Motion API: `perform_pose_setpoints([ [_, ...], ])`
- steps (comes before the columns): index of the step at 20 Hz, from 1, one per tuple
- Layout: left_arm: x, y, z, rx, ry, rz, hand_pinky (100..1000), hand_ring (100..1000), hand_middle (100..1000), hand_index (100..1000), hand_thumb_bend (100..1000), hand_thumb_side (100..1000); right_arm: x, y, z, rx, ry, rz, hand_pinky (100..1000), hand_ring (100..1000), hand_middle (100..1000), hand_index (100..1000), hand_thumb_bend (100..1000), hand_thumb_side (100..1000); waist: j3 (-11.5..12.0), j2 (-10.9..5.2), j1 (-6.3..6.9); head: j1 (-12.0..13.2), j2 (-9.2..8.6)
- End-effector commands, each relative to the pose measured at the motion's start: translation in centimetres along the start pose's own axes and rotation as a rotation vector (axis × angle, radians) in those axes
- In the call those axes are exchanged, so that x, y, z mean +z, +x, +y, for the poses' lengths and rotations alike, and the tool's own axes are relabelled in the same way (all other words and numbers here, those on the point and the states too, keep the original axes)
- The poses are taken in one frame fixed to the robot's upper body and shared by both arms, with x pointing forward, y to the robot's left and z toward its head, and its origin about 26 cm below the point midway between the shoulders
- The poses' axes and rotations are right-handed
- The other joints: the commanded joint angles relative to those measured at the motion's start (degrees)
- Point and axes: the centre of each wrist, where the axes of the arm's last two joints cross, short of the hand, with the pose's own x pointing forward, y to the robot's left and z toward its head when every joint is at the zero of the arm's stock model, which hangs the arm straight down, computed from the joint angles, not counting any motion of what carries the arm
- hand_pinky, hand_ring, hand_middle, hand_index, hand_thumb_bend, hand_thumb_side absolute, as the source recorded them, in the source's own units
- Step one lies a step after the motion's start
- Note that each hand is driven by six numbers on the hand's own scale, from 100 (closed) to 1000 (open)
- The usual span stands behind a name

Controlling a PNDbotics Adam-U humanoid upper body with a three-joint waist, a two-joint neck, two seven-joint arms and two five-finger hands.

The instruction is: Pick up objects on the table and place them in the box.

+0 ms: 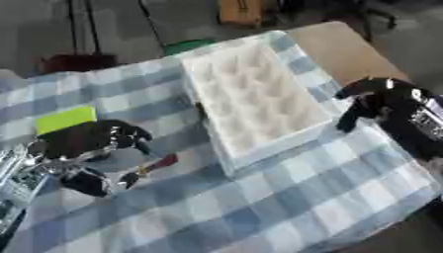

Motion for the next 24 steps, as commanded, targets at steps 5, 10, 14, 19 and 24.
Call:
perform_pose_setpoints([
  [5, -0.1, -0.3, 1.0, -0.043, 0.003, 0.012, 932, 873, 862, 807, 315, 339, -0.4, 0.8, -0.2, 0.025, 0.017, -0.019, 577, 525, 751, 817, 100, 770, 0.0, -1.05, -0.36, 0.1, 0.28],
  [10, -0.6, -0.2, 1.4, -0.084, -0.008, 0.013, 938, 887, 874, 808, 400, 425, -0.4, 0.8, -0.2, 0.022, 0.019, -0.020, 577, 525, 751, 817, 100, 769, 0.0, -1.16, -0.41, 0.2, 0.27],
  [14, -1.3, 0.0, 1.6, -0.114, -0.011, 0.004, 939, 891, 878, 804, 406, 433, -0.4, 0.7, -0.1, 0.020, 0.021, -0.020, 577, 525, 751, 817, 100, 769, -0.2, -1.22, -0.46, 0.3, 0.34],
  [19, -2.1, -0.3, 1.4, -0.135, -0.022, 0.012, 942, 896, 883, 802, 414, 461, -0.4, 0.7, -0.1, 0.018, 0.024, -0.018, 577, 525, 751, 817, 100, 770, -0.4, -1.22, -0.39, 0.5, 0.36],
  [24, -3.1, -1.0, 0.6, -0.156, -0.068, 0.039, 948, 908, 893, 797, 445, 464, -0.5, 0.7, 0.0, 0.015, 0.030, -0.019, 577, 524, 751, 817, 100, 771, -0.8, -1.25, -0.36, 0.6, 0.46],
])
